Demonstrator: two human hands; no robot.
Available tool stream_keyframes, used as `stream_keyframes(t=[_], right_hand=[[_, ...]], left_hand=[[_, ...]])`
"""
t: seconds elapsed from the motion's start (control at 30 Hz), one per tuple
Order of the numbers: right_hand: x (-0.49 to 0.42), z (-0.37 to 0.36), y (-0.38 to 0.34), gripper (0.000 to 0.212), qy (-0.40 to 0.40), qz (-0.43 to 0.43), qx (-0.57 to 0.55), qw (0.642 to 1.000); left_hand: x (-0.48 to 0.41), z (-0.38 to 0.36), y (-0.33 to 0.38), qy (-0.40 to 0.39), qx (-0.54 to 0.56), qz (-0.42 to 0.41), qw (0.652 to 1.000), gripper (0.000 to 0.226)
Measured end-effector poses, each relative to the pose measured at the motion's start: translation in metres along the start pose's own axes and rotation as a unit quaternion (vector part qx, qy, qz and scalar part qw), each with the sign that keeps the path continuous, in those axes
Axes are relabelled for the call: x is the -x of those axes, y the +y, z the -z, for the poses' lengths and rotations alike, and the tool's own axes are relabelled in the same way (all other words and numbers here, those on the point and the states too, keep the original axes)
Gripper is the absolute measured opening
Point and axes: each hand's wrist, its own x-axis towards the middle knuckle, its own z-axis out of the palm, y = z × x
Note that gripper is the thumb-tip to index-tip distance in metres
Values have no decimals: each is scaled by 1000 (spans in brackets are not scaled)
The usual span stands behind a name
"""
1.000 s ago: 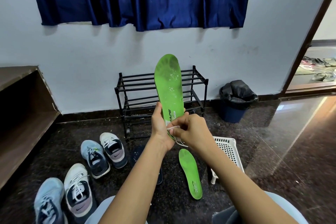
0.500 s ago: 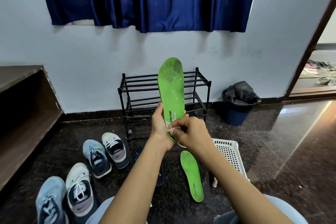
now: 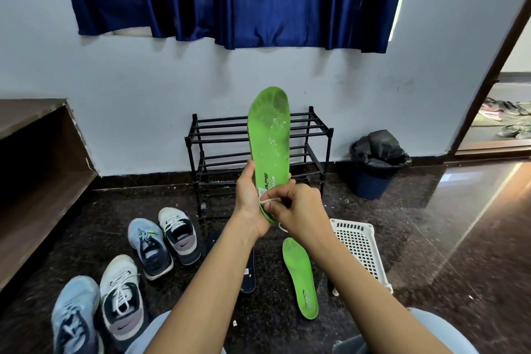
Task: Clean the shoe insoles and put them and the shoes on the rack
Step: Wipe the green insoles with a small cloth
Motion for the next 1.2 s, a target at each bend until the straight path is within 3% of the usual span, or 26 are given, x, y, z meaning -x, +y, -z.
stream_keyframes(t=[0.13,0.37,0.6,0.83,1.07,1.2], right_hand=[[6,-5,2,17,-11,5,15,1000],[1,-1,2,20,91,25,-10,995],[7,-2,1,21,25,18,-15,999],[-1,-6,4,19,129,86,40,987],[8,-6,1,19,68,45,11,997],[6,-5,-2,18,95,59,-11,994]], left_hand=[[-3,3,5,5,28,-10,1000,64],[-1,-7,-13,1,-14,-10,1000,65],[-7,-3,1,-5,50,-19,999,66],[0,-9,-15,-4,0,-8,1000,65],[-7,-5,-2,5,27,-23,999,72],[-6,-7,-6,7,16,-27,999,74]])
